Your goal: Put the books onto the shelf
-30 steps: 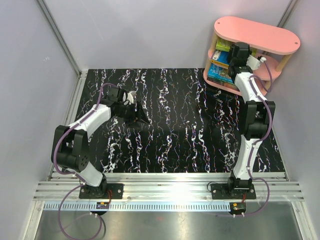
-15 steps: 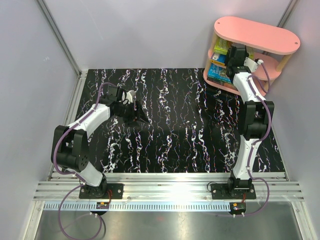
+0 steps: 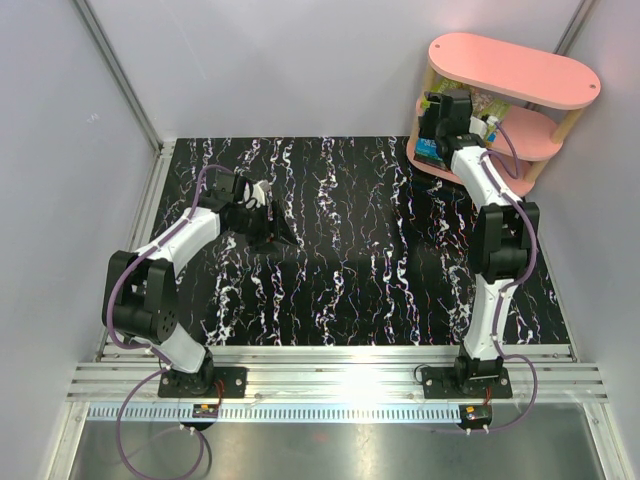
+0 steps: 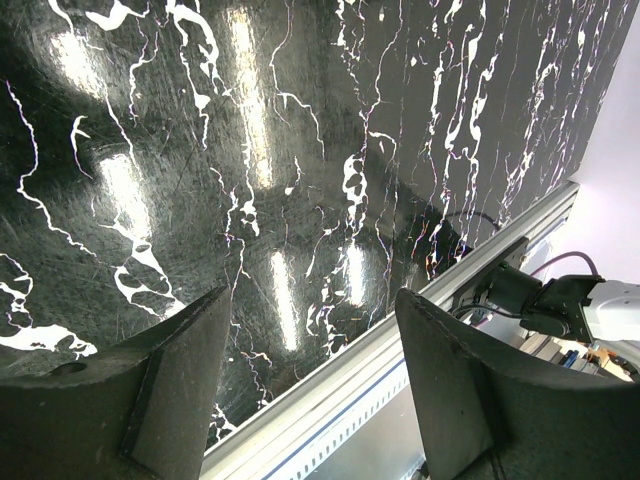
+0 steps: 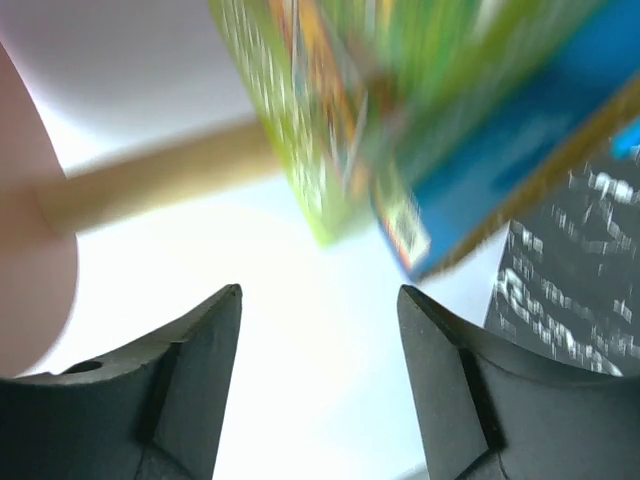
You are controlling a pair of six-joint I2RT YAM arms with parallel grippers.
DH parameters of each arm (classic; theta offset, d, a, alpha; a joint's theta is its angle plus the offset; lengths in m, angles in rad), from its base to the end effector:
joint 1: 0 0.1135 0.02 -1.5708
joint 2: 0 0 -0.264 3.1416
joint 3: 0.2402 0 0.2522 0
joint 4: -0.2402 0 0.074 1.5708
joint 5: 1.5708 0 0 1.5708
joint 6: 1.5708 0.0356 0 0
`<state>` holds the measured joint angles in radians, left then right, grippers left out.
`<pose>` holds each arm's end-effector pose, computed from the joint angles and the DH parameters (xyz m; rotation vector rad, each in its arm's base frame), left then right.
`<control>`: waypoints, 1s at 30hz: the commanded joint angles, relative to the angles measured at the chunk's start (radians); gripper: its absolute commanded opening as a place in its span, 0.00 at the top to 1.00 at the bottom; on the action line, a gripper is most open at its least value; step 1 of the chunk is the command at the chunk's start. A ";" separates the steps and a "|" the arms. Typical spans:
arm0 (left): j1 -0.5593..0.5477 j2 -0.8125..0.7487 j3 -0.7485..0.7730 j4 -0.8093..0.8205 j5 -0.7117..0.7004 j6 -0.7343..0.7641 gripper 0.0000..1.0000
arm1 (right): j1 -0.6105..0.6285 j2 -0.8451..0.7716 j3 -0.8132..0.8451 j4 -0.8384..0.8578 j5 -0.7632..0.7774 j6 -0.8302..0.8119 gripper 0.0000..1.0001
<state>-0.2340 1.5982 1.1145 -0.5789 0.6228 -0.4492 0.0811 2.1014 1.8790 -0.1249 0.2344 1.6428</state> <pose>0.3085 -0.0949 0.2267 -0.0651 2.6915 -1.0471 0.5069 0.0329 0.3087 1.5371 1.3146 0.9190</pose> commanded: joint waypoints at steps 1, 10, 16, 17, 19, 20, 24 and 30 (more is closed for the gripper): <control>0.001 -0.007 0.019 0.034 0.005 -0.002 0.31 | 0.009 -0.067 0.045 0.008 -0.061 0.003 0.29; -0.005 -0.014 0.018 0.030 0.005 0.000 0.31 | 0.003 -0.127 -0.055 0.050 -0.087 0.017 0.28; -0.014 -0.021 0.016 0.022 -0.009 0.007 0.31 | -0.029 -0.176 -0.130 0.094 -0.179 -0.012 0.28; -0.014 -0.021 0.018 0.019 -0.008 0.007 0.31 | -0.037 -0.179 -0.132 0.097 -0.205 -0.023 0.27; -0.014 -0.024 0.018 0.017 -0.012 0.007 0.31 | -0.047 -0.199 -0.141 0.096 -0.277 -0.064 0.27; -0.016 -0.024 0.018 0.016 -0.011 0.007 0.31 | -0.058 -0.210 -0.156 0.093 -0.293 -0.081 0.27; -0.018 -0.018 0.018 0.020 -0.011 0.003 0.31 | -0.075 -0.311 -0.242 0.051 -0.345 -0.181 0.25; -0.019 -0.017 0.015 0.016 -0.012 0.001 0.31 | -0.161 -0.417 -0.389 0.044 -0.357 -0.221 0.35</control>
<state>-0.2478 1.5978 1.1145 -0.5762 0.6163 -0.4492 -0.0368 1.7668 1.5169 -0.0853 -0.0914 1.4815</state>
